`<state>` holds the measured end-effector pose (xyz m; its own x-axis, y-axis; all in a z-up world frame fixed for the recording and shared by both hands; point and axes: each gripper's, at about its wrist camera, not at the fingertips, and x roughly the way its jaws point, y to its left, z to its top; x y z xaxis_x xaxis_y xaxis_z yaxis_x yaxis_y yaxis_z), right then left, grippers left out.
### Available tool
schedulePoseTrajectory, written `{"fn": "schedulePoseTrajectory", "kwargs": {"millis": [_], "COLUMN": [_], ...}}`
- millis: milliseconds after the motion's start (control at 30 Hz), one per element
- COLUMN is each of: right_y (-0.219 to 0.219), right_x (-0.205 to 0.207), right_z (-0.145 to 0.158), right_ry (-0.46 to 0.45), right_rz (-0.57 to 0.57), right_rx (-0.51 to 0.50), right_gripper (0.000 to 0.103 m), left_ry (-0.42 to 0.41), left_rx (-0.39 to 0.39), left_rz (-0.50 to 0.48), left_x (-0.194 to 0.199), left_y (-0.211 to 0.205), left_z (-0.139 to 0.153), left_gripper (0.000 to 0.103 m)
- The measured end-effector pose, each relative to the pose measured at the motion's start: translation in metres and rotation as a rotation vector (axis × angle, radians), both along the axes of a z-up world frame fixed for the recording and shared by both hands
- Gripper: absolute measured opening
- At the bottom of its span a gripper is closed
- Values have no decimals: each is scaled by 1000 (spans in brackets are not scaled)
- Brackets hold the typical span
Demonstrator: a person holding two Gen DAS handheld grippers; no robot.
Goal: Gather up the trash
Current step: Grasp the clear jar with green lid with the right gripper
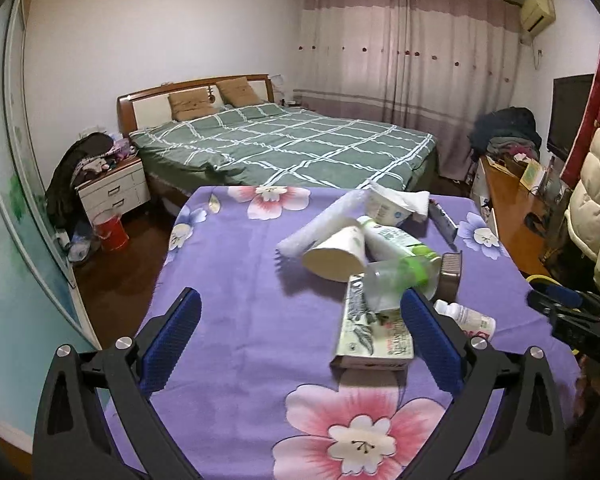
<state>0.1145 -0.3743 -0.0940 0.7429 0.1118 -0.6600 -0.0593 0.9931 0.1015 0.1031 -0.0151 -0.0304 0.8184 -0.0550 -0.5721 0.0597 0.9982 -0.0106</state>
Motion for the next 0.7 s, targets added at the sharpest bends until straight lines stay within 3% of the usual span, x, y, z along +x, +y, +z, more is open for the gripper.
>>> {"fn": "schedulePoseTrajectory", "kwargs": {"millis": [300,567,700], "right_y": [49,94,117], "right_x": [46,52,60], "right_z": [-12,5,3], "right_ry": [44,6,14], "right_rz": [70,158,184], "right_rx": [21,36,35], "right_gripper": [51,51,67], "left_ry": [6,-5,-23], "left_rx": [18,19,33], "left_rz": [3,23,40], "left_x": [2,0,-3], "left_y": [-1,4,8], "left_z": [-7,-8,-5], "left_gripper": [98,98,98]}}
